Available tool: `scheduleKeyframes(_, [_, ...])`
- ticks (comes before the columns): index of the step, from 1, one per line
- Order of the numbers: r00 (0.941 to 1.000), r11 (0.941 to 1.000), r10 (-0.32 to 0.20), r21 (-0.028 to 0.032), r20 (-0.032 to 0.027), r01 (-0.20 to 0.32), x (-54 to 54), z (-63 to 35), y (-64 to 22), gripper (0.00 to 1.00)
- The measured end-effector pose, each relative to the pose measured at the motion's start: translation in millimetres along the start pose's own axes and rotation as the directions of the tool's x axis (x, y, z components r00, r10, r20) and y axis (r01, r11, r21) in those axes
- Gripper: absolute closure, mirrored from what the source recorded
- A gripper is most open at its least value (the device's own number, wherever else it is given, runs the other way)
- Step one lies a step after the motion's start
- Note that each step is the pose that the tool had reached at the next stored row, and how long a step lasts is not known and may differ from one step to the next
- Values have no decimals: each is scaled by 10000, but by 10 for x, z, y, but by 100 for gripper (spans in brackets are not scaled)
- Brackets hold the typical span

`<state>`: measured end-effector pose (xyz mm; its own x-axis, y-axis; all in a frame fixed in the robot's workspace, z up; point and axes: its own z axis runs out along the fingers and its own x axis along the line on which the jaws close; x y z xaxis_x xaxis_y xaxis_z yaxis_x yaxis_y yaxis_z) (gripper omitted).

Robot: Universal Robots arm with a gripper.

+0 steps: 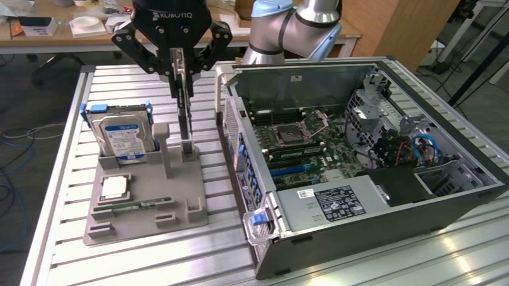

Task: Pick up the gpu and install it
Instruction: 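Pick up the gpu and move the gpu toward the slot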

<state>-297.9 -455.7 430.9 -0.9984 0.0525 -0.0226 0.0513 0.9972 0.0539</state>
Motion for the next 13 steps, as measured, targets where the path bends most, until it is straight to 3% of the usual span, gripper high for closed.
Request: scheduleKeyframes(13, [10000, 10000, 0, 0, -1, 0, -78, 2, 4, 74])
